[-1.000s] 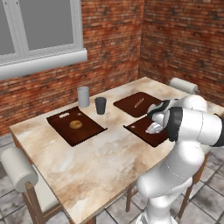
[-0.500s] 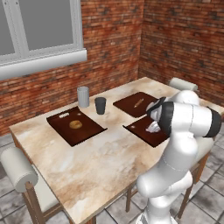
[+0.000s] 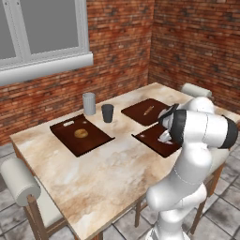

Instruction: Take the cakes from the fridge and place them on the empty tray on the dining counter.

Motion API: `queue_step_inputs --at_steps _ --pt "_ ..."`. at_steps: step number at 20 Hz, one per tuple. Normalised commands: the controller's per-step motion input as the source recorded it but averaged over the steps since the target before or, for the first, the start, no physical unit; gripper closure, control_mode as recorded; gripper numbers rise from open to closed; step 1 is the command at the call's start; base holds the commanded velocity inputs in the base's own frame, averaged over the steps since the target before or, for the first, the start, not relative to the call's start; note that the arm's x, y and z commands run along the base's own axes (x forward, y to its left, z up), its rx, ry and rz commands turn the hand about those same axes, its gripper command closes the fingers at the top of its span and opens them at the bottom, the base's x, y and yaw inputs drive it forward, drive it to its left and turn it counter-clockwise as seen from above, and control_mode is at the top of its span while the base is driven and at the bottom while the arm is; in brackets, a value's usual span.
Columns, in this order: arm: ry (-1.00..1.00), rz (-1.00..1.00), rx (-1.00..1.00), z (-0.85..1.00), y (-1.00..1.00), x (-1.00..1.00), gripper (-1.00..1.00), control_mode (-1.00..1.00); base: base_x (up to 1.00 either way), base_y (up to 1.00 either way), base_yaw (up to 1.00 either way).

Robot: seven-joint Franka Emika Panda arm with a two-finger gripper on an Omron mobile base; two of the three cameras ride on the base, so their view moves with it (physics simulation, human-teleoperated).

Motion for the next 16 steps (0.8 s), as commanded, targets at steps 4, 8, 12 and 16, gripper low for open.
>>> queue_step_inputs --at_steps 4,8,12,16 --pt "-0.04 -0.06 0.00 0.51 0.00 -0.37 -1.00 -1.00 0.00 0.00 0.00" --pt "-0.02 -0.08 0.00 0.95 0.12 -0.41 -1.00 -1.00 0.00 0.00 0.00" --pt "-0.02 -0.09 0.00 1.00 0.40 -0.64 -1.00 -1.00 0.00 0.00 0.00" --pt "0.02 -0.12 0.00 0.78 0.44 -0.72 -1.00 -1.00 0.00 0.00 0.00"
